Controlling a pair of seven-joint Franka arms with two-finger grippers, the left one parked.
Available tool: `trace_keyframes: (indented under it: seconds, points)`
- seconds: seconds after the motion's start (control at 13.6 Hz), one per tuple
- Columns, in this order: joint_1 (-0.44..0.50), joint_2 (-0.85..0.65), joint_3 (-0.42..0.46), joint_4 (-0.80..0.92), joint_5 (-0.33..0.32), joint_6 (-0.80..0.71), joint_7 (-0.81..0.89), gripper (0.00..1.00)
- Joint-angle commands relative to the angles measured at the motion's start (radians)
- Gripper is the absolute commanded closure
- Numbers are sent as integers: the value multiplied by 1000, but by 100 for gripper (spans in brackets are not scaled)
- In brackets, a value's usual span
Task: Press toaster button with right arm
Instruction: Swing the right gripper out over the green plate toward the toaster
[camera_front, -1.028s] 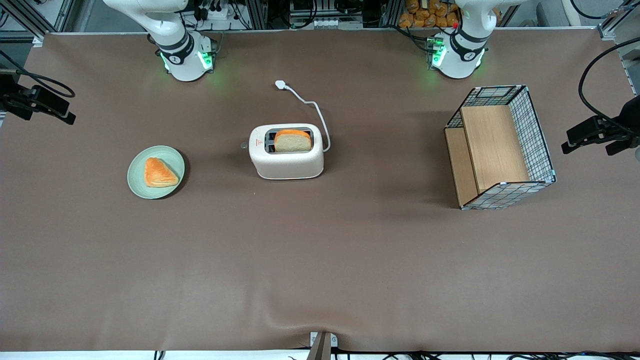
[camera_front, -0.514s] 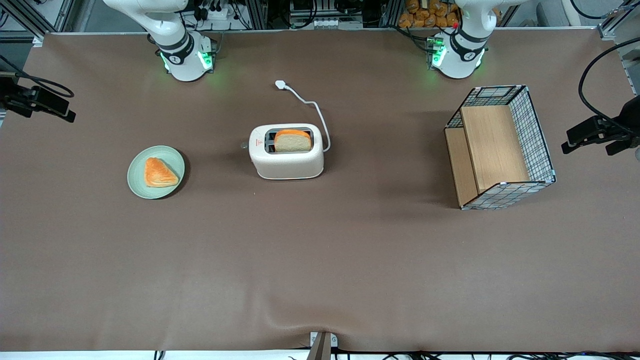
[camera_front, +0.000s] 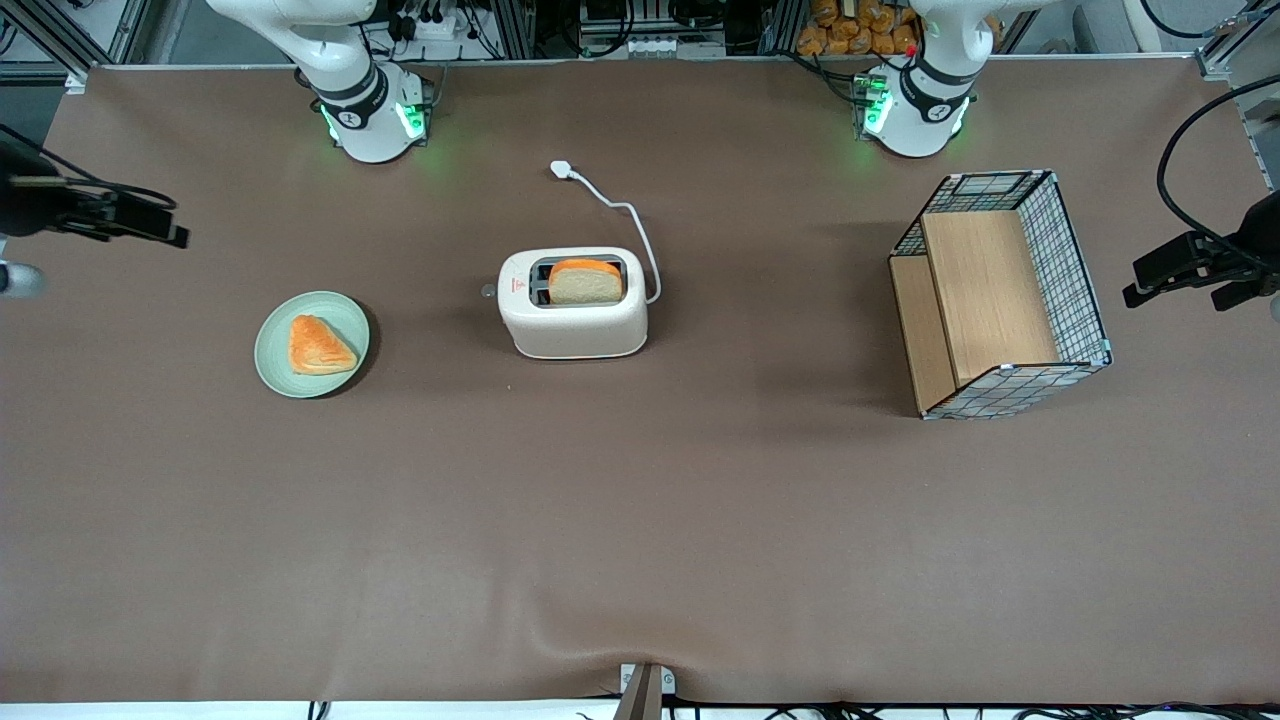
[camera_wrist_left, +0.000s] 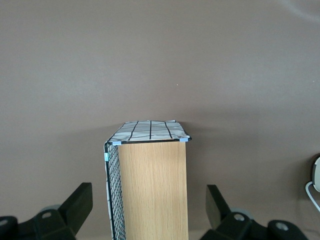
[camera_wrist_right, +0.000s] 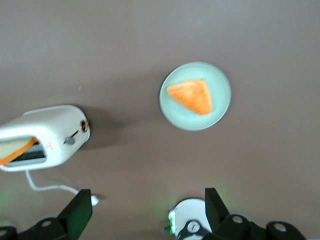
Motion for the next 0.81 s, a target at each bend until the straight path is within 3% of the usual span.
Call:
trace_keyframes:
  seconds: [0.0,0.29,0.73]
  points:
    - [-14,-7,11,-88,64,3,14,0]
    - [-5,-12,13,-204,191,43,14,0]
    - [111,-16,16,-359,212,213,14,0]
